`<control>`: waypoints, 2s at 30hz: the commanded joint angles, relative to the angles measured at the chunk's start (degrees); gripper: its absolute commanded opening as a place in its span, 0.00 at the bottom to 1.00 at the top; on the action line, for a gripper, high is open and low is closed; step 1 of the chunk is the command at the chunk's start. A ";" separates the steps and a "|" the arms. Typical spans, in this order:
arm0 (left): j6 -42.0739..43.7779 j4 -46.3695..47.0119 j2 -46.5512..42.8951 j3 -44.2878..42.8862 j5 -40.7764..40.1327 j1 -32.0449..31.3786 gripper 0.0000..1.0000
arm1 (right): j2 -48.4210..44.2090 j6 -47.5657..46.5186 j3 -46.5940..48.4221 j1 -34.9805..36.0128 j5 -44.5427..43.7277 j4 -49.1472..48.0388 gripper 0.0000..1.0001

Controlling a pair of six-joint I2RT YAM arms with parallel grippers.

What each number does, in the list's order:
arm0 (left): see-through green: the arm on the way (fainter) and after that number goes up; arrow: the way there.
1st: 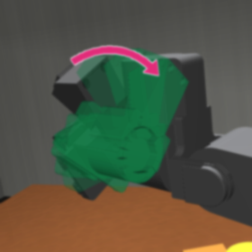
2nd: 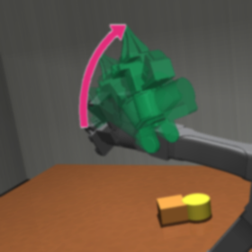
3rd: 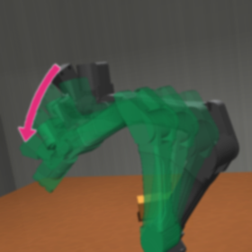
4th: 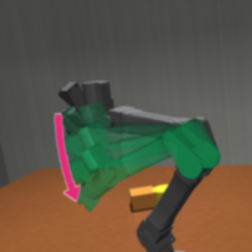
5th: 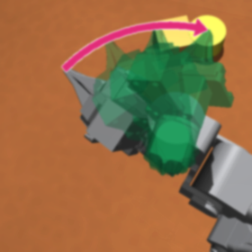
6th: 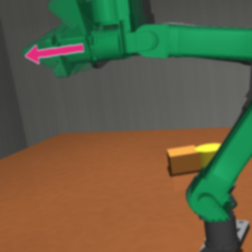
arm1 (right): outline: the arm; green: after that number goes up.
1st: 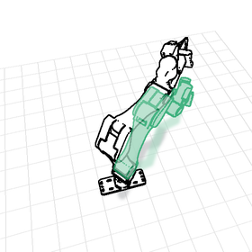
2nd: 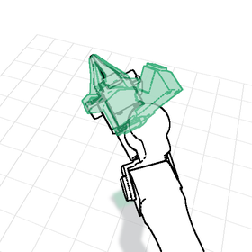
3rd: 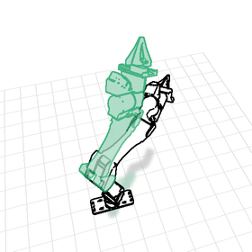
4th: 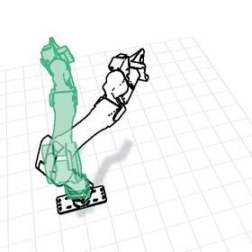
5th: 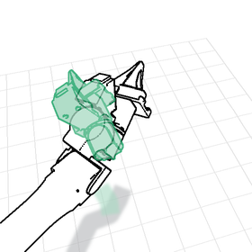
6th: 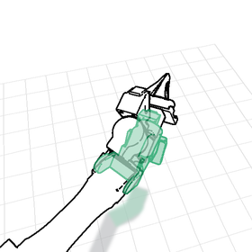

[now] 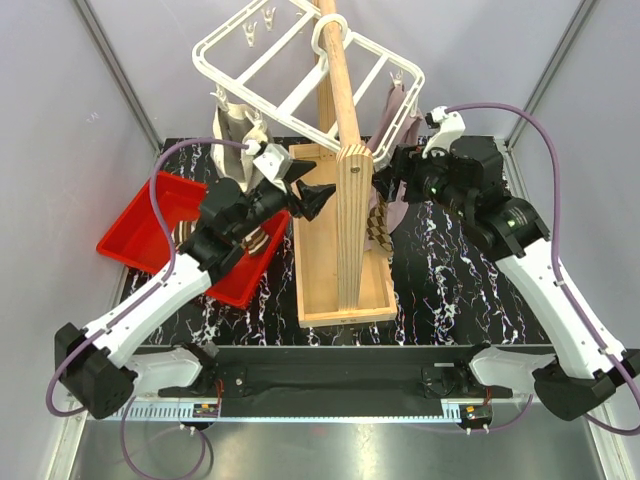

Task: Clip the socks to the hanger
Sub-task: Clamp the sock onto the hanger, then open the clamp at the hanger.

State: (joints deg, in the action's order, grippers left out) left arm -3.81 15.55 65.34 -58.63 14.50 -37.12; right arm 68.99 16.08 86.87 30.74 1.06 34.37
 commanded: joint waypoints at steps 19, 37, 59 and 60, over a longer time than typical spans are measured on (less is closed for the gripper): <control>1.79 1.86 14.37 -21.34 27.24 -2.86 0.06 | -11.59 -2.63 -0.30 0.11 6.94 1.84 0.79; 0.21 -1.23 22.73 -27.77 23.47 -8.14 0.00 | -10.37 5.10 -2.76 0.11 -0.17 -8.79 0.50; -4.43 7.26 12.55 -12.06 15.56 -5.95 0.64 | -6.32 8.97 -1.80 0.11 -3.61 -9.94 0.00; -5.23 8.69 12.27 -10.64 15.82 -5.68 0.64 | -6.24 9.50 -1.71 0.02 -3.26 -9.85 0.00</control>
State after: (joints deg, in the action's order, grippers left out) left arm -5.65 16.84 81.32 -73.41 32.05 -43.92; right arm 63.02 24.25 83.66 30.94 -0.38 26.39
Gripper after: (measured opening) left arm 0.634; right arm 0.011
